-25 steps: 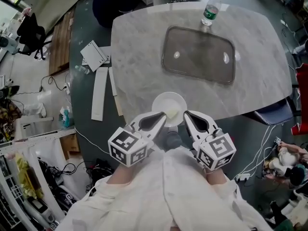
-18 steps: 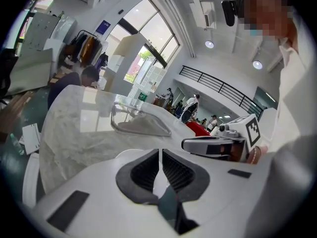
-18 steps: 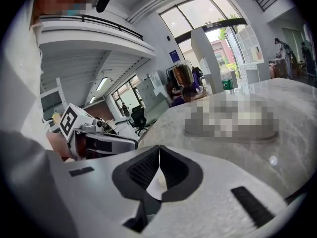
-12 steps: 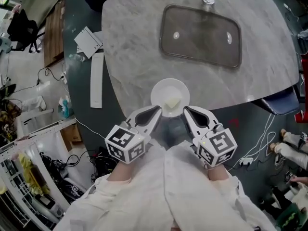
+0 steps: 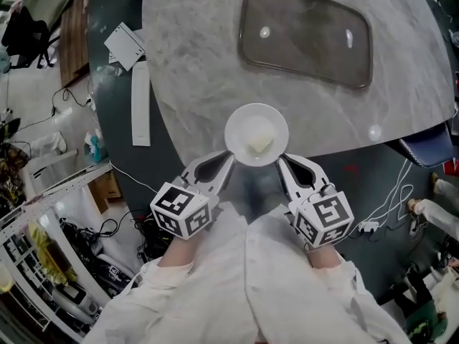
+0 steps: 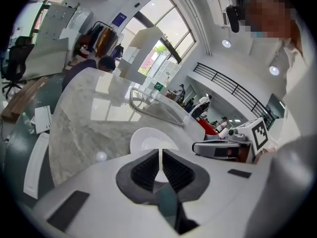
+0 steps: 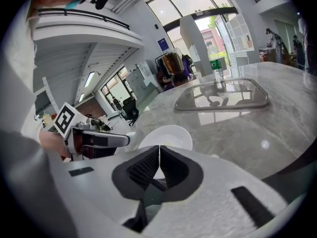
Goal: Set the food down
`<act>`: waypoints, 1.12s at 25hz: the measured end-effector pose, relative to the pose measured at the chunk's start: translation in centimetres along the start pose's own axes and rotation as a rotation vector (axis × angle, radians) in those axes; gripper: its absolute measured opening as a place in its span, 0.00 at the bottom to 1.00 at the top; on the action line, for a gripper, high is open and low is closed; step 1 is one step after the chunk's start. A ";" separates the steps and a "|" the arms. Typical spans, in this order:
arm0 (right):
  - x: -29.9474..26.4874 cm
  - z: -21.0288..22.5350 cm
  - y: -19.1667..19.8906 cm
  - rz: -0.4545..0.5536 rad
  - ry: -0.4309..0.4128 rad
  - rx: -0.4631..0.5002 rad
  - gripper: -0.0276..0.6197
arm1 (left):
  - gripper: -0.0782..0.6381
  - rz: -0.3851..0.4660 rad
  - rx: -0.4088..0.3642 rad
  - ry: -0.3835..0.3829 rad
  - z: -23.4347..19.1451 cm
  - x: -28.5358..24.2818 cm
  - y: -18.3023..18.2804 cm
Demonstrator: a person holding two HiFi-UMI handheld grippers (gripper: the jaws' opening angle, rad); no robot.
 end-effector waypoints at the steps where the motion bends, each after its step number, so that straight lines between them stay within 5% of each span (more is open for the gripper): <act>1: -0.1 0.3 0.2 -0.004 0.008 -0.005 0.05 | 0.15 -0.009 0.002 -0.006 -0.1 -0.1 0.3; 22: -2.0 2.6 2.0 -0.034 0.062 -0.101 0.05 | 0.16 -0.059 0.061 -0.054 -3.2 -1.5 1.8; 28: -2.3 3.0 2.2 -0.045 0.077 -0.114 0.09 | 0.24 -0.076 0.061 -0.041 -3.3 -1.7 1.7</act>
Point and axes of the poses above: the fingertips, and each gripper's own axes: x backward along the fingers, z to its right, y out of its underside, the point moved 6 cm from there along x, backward along the fingers, and after that the axes turned 8 degrees about -x, right-handed, at the moved point
